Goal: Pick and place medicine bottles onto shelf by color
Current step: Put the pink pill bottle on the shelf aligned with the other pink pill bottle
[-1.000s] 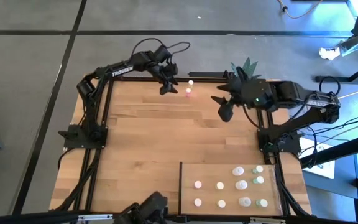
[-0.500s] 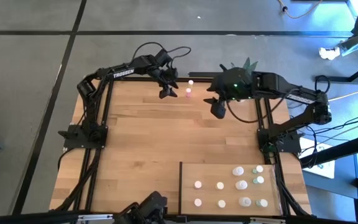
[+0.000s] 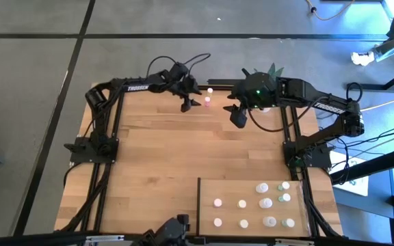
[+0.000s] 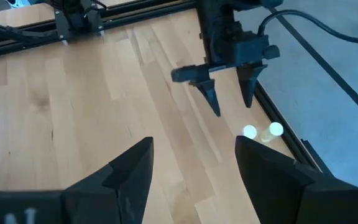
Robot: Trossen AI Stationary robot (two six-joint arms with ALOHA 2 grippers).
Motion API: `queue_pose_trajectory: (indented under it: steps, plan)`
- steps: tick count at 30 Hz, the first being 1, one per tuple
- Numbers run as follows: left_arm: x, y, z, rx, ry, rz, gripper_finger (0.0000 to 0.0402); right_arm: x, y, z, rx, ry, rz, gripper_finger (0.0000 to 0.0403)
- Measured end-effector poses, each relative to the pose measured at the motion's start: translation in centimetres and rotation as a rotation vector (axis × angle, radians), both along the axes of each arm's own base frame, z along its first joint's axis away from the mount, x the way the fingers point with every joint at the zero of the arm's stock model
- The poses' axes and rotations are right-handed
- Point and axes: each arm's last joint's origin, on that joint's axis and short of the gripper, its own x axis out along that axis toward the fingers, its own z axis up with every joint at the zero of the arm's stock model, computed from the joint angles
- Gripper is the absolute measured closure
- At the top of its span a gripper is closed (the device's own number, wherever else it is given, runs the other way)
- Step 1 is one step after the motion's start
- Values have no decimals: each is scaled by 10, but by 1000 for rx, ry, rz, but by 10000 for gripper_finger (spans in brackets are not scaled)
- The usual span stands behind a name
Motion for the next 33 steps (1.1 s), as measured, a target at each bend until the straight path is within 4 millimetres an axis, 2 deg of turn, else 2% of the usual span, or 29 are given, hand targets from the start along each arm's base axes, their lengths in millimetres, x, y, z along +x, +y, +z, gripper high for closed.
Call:
queue_pose_trajectory:
  steps: [5,14,22,33]
  plan:
    - [5,-5,-2,54,16,51,123,0,0,0,-1,-4,0,175]
    - [7,-4,-3,18,-1,98,123,2,0,1,-10,-16,5,175]
    - [18,5,-30,-41,-30,161,123,3,-2,2,-9,-35,-4,175]
    - [25,8,-47,-23,-37,155,123,4,-2,2,-8,-40,-4,175]
